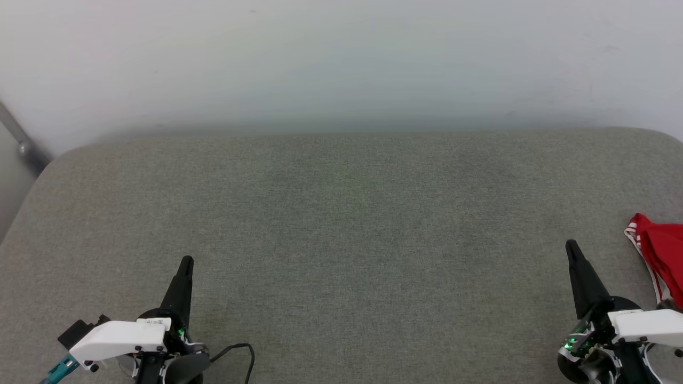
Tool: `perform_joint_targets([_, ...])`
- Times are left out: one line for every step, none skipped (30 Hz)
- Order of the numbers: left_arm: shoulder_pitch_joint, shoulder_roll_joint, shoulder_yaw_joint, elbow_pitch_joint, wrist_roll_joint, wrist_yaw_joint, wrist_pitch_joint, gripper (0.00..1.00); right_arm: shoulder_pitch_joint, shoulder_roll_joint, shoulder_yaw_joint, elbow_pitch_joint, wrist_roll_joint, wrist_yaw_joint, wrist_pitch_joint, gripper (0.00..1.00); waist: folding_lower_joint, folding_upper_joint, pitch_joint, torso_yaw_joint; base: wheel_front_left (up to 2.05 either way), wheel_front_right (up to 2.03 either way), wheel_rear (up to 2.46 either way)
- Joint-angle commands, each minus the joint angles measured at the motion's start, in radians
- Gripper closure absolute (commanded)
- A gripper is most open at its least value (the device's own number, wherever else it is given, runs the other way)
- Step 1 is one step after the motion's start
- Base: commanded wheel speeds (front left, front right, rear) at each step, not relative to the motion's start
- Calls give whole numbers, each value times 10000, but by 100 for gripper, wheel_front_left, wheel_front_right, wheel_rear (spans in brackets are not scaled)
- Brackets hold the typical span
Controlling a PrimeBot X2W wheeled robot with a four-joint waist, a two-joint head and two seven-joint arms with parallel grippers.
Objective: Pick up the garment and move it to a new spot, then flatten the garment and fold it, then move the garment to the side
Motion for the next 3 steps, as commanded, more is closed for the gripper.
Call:
perform_joint_targets([-170,-30,76,28,-132,-95,66,100,-189,33,-21,54,182,-3,54,100,0,0,3,2,0,0,0])
perform_joint_targets([-182,-42,98,32,-194,-107,73,100,-192,35,-28,67,254,-3,60,100,0,0,6,3,0,0,0])
perform_joint_targets([-183,-53,116,39,-238,-118,98,100,-190,39,-34,88,318,-3,66,100,0,0,8,4,0,0,0])
